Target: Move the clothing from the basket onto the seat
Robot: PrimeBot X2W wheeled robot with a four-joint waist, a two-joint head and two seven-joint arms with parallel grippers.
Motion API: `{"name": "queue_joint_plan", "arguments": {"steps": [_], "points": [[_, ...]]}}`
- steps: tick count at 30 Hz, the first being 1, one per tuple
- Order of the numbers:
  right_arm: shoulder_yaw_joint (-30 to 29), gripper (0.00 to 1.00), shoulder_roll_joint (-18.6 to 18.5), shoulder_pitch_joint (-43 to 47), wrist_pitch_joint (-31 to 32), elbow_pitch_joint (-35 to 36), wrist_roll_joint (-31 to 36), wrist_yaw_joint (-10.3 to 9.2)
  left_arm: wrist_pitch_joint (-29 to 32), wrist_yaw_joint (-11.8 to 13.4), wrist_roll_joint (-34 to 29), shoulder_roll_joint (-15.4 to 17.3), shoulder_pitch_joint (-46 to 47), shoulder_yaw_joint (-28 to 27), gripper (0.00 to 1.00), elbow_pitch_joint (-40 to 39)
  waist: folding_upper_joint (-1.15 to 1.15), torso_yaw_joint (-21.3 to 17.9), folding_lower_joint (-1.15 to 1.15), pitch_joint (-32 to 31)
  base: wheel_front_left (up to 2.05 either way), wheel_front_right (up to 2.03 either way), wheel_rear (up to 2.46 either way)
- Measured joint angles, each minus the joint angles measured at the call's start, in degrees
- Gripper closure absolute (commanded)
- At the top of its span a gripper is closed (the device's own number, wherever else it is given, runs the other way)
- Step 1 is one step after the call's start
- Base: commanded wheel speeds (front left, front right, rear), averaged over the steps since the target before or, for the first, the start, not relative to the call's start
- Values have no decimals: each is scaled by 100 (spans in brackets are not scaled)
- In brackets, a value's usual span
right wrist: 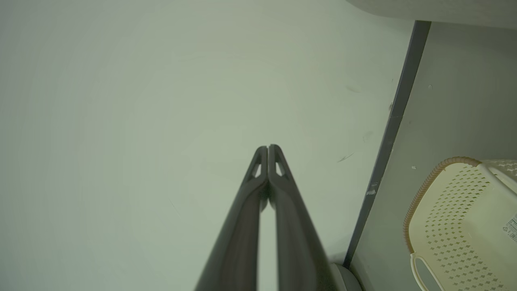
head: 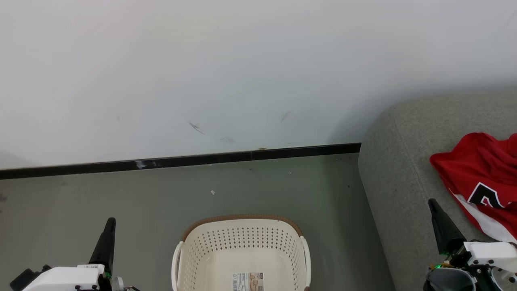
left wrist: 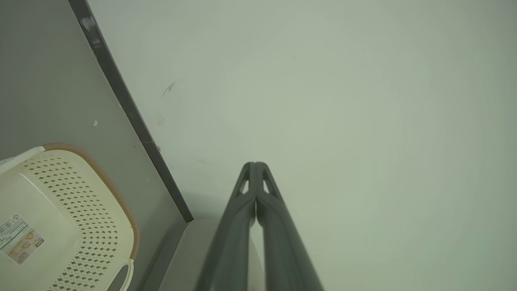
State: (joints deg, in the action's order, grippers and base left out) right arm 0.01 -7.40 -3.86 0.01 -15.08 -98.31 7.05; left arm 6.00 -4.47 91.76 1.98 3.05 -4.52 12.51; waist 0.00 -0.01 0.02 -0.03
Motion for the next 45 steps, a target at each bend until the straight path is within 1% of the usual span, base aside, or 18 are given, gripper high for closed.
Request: {"name": "queue_joint_plan", "arguments": {"steps": [45], "points": [[19,100,-7,-2,0,-8,0,0,4,-31,0,-1,8,-4,100,53,0,0,-1,-1,0,0,0]]}}
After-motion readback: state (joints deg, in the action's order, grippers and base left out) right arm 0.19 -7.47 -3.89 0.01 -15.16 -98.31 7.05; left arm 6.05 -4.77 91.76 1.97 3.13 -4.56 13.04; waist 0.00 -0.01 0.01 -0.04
